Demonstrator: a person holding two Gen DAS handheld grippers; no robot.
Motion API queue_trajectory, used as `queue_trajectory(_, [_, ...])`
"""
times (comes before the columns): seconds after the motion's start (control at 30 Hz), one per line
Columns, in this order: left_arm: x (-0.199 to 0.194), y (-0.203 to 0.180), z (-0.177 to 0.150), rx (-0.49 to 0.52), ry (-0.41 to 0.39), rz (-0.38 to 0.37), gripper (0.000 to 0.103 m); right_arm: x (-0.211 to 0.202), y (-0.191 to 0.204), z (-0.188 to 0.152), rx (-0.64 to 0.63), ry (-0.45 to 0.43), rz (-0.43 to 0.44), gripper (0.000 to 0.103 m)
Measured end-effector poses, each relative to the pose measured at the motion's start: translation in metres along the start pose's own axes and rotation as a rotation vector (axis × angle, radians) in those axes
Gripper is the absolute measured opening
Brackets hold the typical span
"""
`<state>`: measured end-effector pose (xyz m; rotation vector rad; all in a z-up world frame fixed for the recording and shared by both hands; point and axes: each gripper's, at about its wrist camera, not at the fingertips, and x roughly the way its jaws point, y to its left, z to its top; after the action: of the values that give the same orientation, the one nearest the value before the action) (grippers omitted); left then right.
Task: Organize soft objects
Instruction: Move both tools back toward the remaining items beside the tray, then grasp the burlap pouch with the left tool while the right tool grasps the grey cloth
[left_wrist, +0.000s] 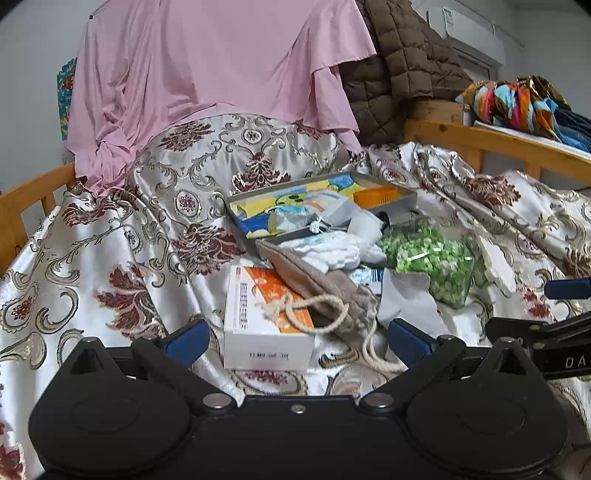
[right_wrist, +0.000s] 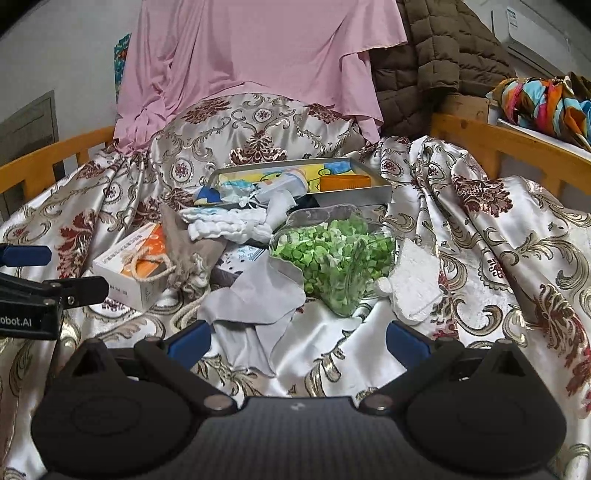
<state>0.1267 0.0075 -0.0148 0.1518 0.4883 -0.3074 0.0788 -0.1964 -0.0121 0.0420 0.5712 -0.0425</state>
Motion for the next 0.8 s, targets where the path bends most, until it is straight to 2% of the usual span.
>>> queue_trajectory(0.4, [0.018, 0.01, 0.009, -0.024, -0.035, -0.004, 0.102, 0.023, 0.003, 0.011, -0.012, -0.05, 0.013, 0.103])
queue_trajectory(0.8, [0.036, 0.021, 0.02, -0.049, -0.066, -0.034, 0.102, 0.051, 0.007, 0.013, -0.051, -0.043, 0.015, 0.103])
